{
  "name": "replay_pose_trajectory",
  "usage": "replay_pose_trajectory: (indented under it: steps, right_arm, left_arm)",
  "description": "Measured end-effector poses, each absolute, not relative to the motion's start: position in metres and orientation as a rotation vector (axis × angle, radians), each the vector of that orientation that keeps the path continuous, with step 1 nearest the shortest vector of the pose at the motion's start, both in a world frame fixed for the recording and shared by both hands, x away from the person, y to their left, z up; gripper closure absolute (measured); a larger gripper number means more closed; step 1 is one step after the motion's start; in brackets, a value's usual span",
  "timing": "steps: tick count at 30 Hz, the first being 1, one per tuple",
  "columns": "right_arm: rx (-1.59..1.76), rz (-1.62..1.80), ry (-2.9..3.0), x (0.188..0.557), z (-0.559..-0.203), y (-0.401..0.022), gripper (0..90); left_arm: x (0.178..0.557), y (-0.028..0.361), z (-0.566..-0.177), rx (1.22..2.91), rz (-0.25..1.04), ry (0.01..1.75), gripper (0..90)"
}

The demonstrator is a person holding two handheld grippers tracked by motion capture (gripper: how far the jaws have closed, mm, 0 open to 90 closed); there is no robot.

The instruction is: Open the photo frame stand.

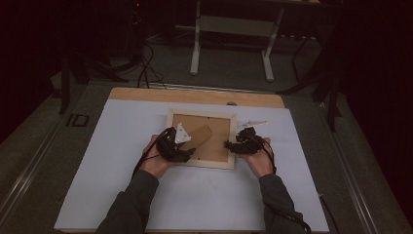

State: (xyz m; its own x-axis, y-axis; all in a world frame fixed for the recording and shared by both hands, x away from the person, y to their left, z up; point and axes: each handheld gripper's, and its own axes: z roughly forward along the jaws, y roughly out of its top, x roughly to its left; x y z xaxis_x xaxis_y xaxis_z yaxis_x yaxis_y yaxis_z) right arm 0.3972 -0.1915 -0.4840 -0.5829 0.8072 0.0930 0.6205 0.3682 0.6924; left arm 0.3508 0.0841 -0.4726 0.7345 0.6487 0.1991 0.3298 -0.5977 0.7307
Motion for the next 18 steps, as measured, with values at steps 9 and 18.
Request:
replay_pose_trajectory:
  steps: [9, 18]
  right_arm:
    - [1.256, 1.037, 2.368, 0.3994, -0.4817, -0.189, 41.9]
    - [1.258, 1.046, 2.347, 0.4032, -0.4746, -0.19, 42.0]
  left_arm:
    - [0.356, 0.0835, -0.4764, 2.238, 0.615, 0.742, 38.9]
    - [0.3543, 0.0776, -0.4734, 2.236, 0.688, 0.708, 38.9]
